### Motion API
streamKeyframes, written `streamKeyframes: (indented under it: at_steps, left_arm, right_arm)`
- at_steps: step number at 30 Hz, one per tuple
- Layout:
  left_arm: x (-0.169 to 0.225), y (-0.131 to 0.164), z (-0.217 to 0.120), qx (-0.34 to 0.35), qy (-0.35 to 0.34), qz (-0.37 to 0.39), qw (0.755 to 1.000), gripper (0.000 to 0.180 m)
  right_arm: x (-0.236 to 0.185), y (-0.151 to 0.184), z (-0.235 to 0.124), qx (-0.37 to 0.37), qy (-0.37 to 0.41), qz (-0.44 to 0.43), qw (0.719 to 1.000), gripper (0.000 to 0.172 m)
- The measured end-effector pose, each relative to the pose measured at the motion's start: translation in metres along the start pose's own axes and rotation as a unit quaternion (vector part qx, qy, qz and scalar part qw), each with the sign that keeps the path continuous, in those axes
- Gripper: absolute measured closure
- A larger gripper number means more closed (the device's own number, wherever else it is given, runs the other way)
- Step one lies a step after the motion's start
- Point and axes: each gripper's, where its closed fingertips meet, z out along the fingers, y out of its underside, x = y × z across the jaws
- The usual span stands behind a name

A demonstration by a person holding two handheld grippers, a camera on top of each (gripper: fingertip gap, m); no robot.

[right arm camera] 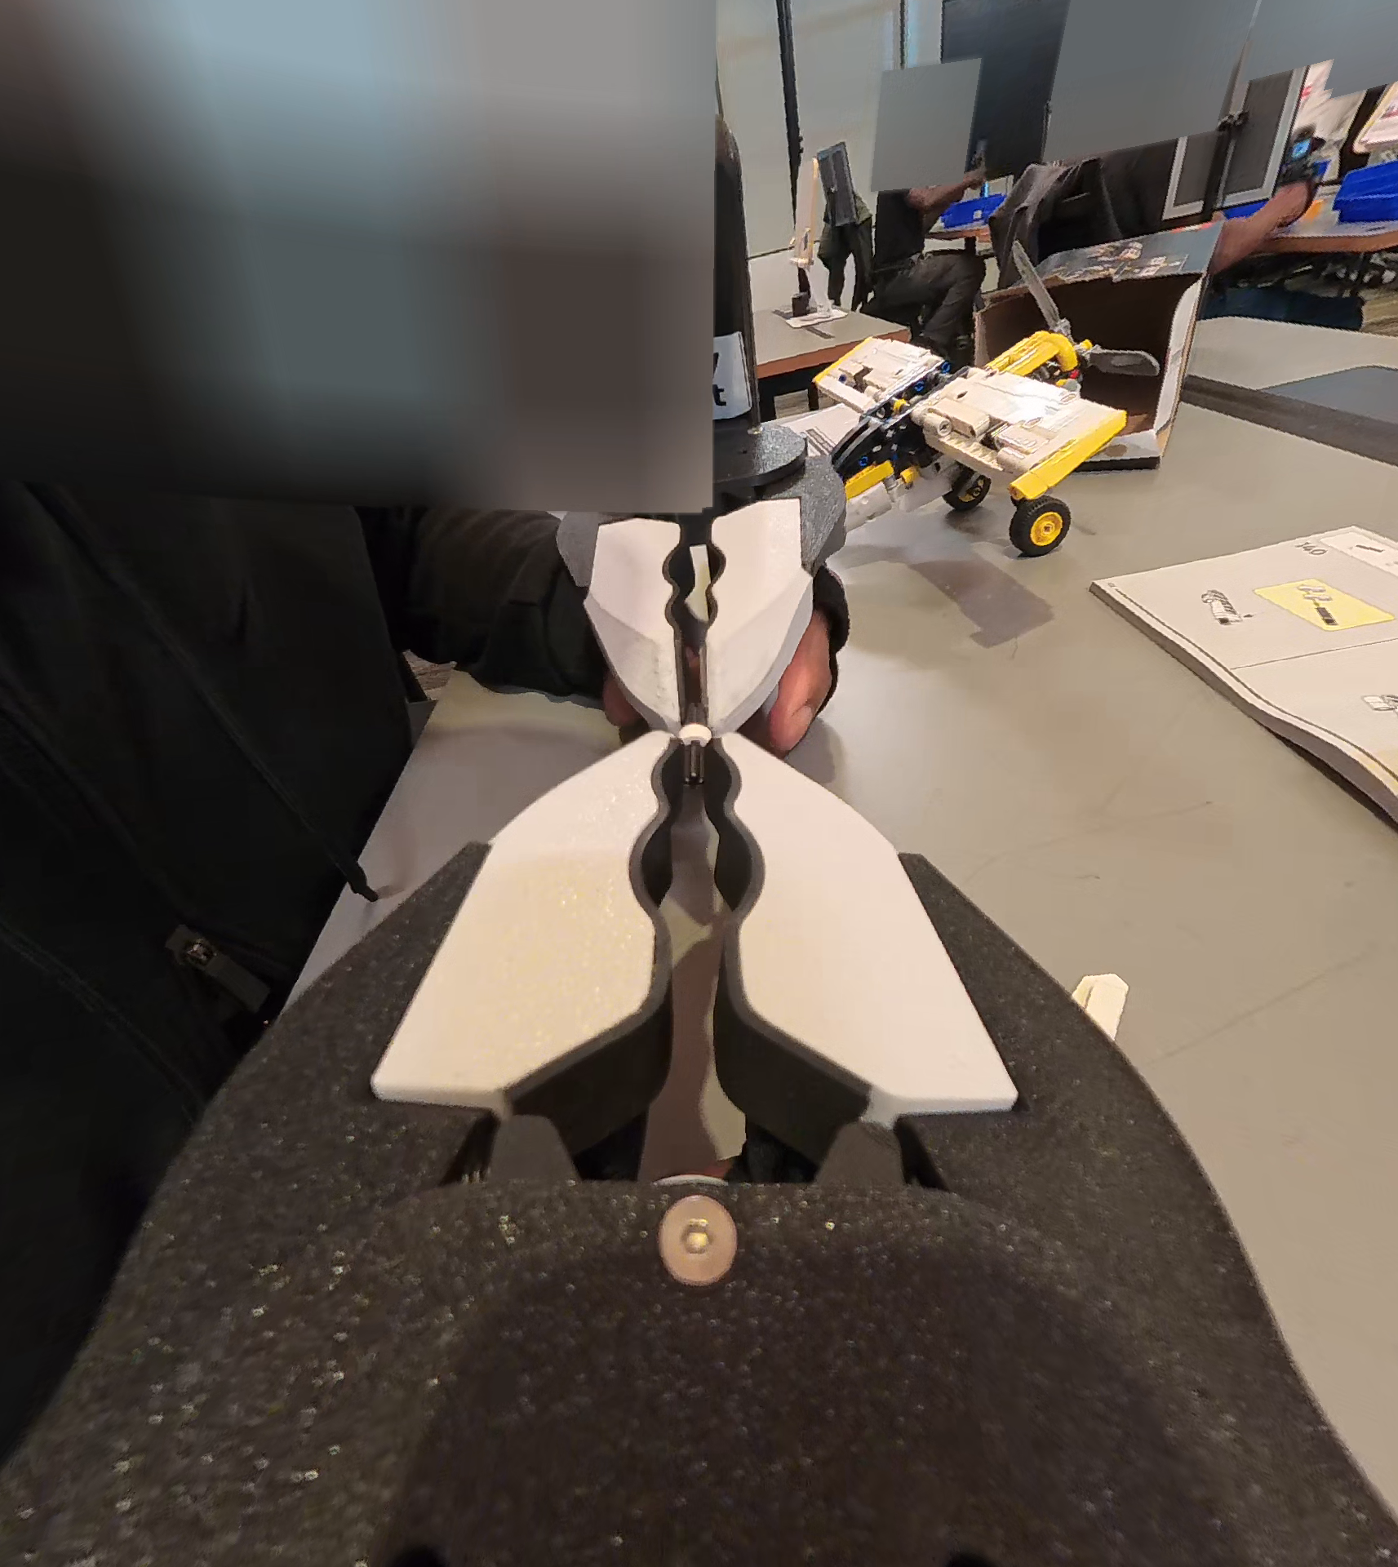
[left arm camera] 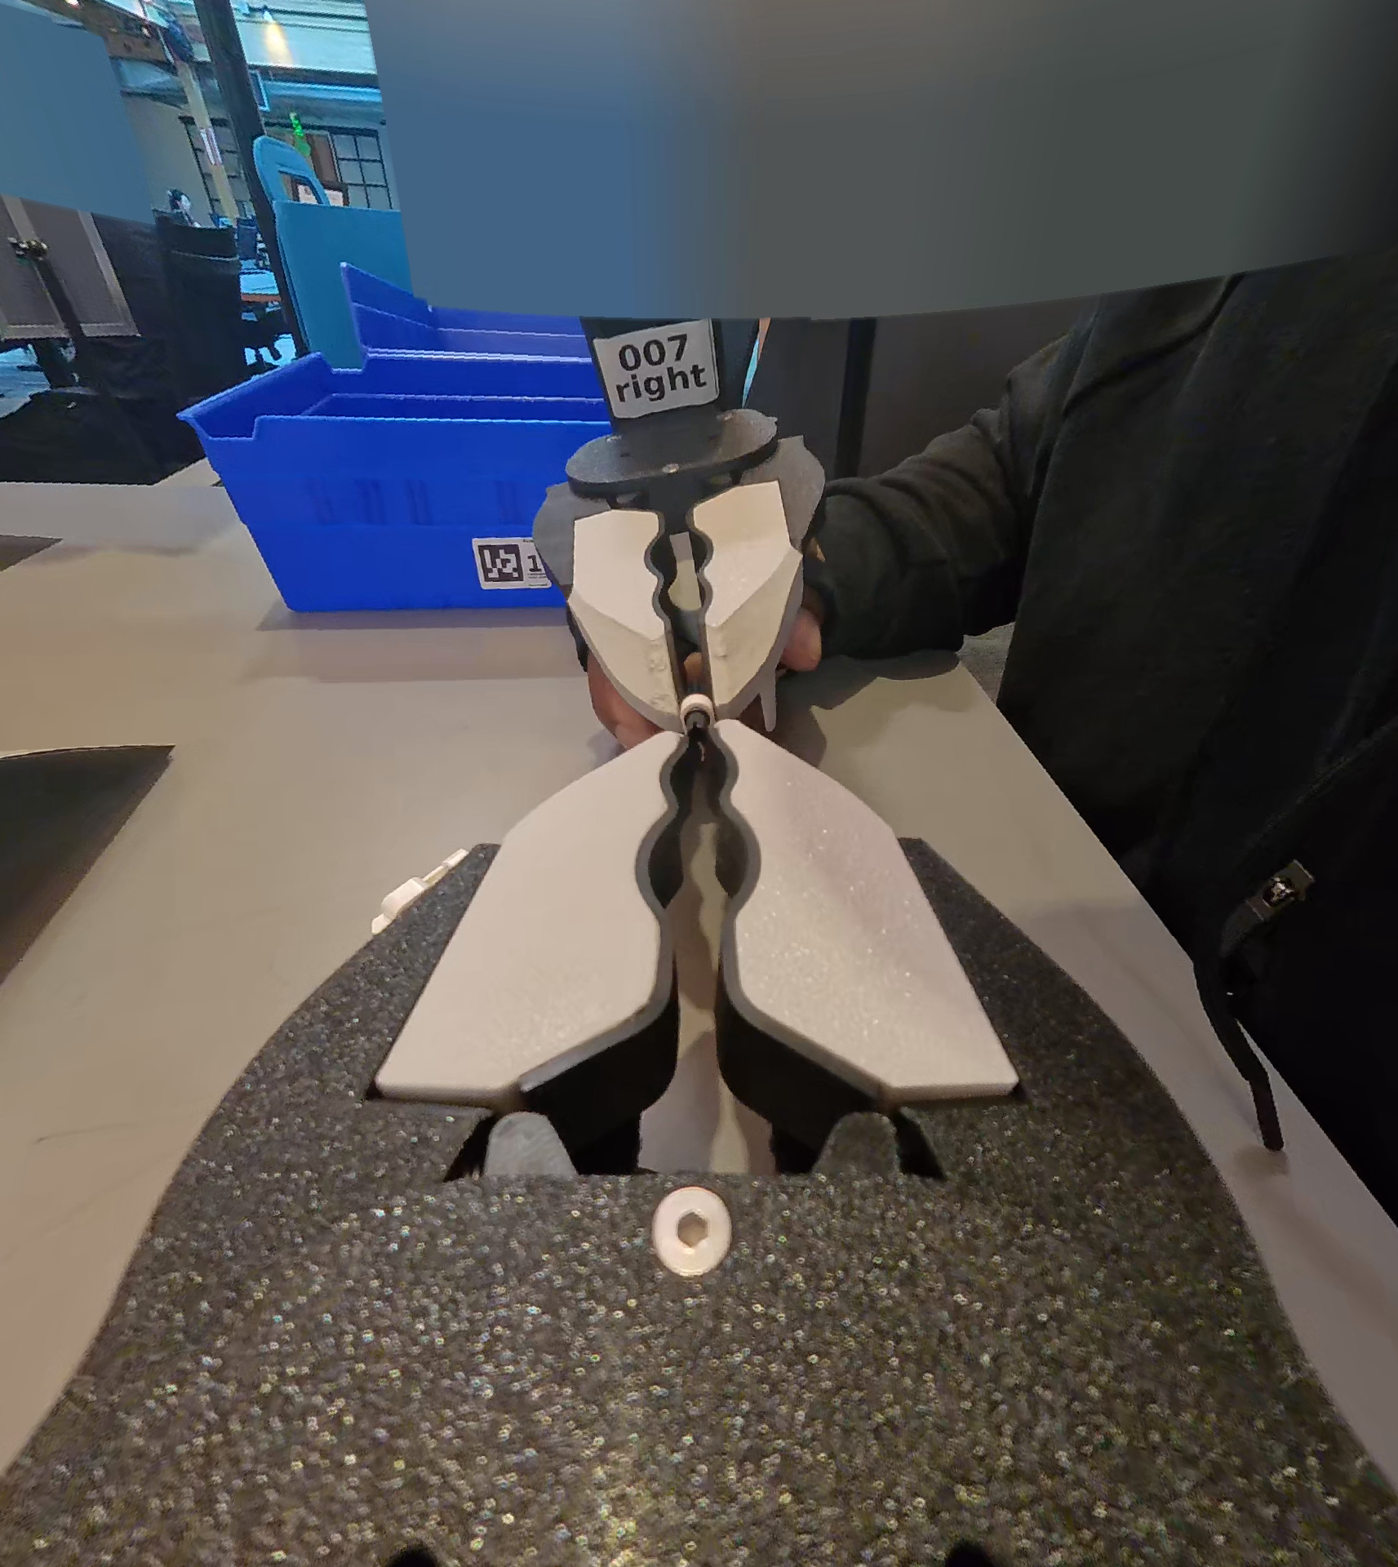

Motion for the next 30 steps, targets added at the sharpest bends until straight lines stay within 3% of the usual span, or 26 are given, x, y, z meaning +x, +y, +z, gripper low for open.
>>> streamKeyframes:
  at_steps: [13,22,30]
  left_arm:
    - [0.001,0.011,0.007,-0.043,-0.005,0.013,0.999,0.180]
    - [-0.008,0.001,-0.002,-0.002,-0.018,-0.020,1.000,0.171]
    - [-0.004,0.003,0.001,-0.013,-0.012,-0.012,1.000,0.176]
  right_arm:
    - [0.002,0.003,0.000,-0.010,0.010,0.005,1.000,0.167]
    - [0.007,0.002,-0.002,-0.008,0.022,-0.005,1.000,0.168]
    - [0.005,0.004,0.000,-0.015,0.022,-0.014,1.000,0.168]
